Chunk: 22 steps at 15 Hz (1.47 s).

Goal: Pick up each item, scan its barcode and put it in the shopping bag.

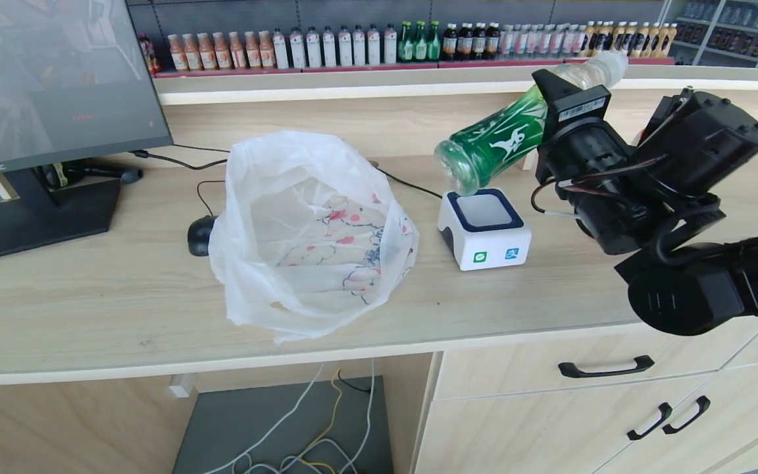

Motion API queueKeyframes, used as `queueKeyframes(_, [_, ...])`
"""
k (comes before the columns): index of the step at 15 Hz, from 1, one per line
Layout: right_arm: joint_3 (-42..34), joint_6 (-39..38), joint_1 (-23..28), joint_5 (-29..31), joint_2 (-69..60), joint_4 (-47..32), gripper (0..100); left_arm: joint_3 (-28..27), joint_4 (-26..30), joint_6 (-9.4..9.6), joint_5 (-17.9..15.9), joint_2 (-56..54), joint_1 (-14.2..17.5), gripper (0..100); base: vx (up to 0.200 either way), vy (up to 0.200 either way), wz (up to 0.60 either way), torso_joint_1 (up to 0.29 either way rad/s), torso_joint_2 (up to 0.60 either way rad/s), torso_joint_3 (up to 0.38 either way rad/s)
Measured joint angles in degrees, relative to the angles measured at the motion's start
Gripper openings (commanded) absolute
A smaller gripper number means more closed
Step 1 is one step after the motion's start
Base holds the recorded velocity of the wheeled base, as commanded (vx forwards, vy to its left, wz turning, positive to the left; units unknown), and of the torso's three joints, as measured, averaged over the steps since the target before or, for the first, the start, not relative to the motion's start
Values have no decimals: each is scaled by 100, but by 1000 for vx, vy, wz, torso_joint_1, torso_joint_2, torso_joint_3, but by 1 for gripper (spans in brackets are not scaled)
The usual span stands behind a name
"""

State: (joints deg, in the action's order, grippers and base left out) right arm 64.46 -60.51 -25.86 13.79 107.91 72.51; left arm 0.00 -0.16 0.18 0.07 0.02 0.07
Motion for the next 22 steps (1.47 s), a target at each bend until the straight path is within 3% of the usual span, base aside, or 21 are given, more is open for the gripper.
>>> queueKeyframes(9, [-68, -785, 572, -73, 367, 2, 0, 0, 0, -2, 0, 0, -2, 100, 0, 0, 0, 0, 0, 0])
queueKeyframes(22, [-83, -877, 664, -74, 763, 323, 0, 0, 2, 0, 0, 0, 0, 100, 0, 0, 0, 0, 0, 0])
